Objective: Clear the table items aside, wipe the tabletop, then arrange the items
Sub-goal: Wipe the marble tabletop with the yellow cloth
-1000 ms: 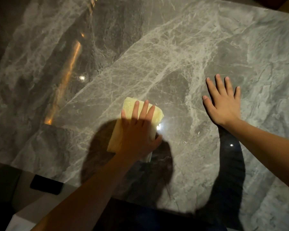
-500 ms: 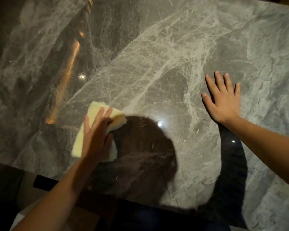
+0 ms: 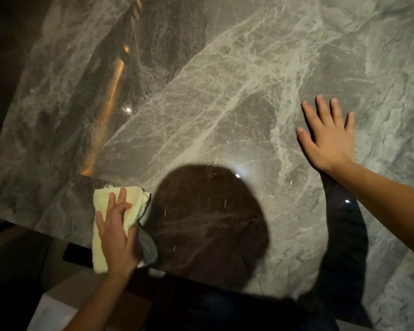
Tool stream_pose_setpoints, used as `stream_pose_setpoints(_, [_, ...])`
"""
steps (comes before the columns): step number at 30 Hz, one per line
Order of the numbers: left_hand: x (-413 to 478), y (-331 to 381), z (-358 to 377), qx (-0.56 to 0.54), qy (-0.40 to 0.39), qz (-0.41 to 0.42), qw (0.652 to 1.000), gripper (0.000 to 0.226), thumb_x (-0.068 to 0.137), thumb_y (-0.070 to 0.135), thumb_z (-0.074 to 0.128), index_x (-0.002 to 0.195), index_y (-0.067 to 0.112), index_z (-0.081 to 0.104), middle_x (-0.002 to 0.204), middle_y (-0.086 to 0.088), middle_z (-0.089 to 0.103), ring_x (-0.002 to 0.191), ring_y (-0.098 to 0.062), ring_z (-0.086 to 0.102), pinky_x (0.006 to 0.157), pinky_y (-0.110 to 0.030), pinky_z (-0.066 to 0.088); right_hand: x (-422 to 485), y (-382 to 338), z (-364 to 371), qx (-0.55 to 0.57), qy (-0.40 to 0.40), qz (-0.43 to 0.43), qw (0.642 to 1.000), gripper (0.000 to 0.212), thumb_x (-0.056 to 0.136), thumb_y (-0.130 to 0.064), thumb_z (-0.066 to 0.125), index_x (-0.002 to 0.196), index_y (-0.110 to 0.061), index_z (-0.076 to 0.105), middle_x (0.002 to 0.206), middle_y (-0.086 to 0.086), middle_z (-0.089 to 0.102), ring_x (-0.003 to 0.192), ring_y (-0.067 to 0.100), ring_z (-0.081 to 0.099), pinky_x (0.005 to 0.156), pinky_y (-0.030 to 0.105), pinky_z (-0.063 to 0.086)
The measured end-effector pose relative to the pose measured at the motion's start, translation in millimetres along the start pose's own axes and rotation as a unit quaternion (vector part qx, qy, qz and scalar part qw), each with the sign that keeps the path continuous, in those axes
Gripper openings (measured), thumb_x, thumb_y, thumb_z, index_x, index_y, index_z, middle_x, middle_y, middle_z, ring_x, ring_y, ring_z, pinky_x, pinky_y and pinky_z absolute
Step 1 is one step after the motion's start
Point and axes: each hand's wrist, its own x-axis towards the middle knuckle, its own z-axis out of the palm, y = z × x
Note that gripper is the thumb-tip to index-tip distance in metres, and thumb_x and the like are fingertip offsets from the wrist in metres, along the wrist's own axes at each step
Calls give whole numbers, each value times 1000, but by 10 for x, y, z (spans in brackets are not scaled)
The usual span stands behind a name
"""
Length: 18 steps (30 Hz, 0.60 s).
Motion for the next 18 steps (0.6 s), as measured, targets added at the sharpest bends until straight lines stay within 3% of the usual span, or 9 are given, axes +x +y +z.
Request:
stream_pose_setpoints(3, [-172,142,171,-8,26,-44,999,40,82,45,36,106,14,46,150,-1,34,143,-10,16,117,-31,-4,-11,-9,-4,1,1,0,1000,58,97,-51,22,151,-34,10,162,1,5,148,27,-4,115,59,-2])
stream_pose_setpoints(6, [-299,355,357,-41,56,-67,995,38,82,34,36,107,9,49,151,-4,34,145,-16,16,118,-37,-3,-8,-16,-2,0,2,0,1000,58,97,-51,22,151,-33,10,162,1,4,148,27,-4,115,58,-2])
stream_pose_setpoints(12, [-311,1000,718,-95,95,-184,974,65,73,36,32,134,15,41,153,-4,31,142,-22,23,119,-42,2,2,1,12,-5,0,2,1000,57,99,-50,24,151,-34,9,162,1,4,148,28,-4,115,59,-2])
stream_pose_setpoints(16, [-130,1366,965,-76,59,-177,980,63,77,32,39,138,14,38,149,-11,32,140,-29,21,118,-34,0,5,-13,11,-4,2,0,1000,57,99,-49,26,151,-33,10,162,2,6,148,28,-3,115,59,0])
stream_pose_setpoints(18, [-5,1628,1059,-133,61,-177,973,64,75,37,35,134,13,41,145,-14,38,136,-31,27,117,-46,9,6,-9,6,-6,-1,3,1000,57,99,-49,26,151,-33,11,162,2,6,148,28,-3,115,59,0])
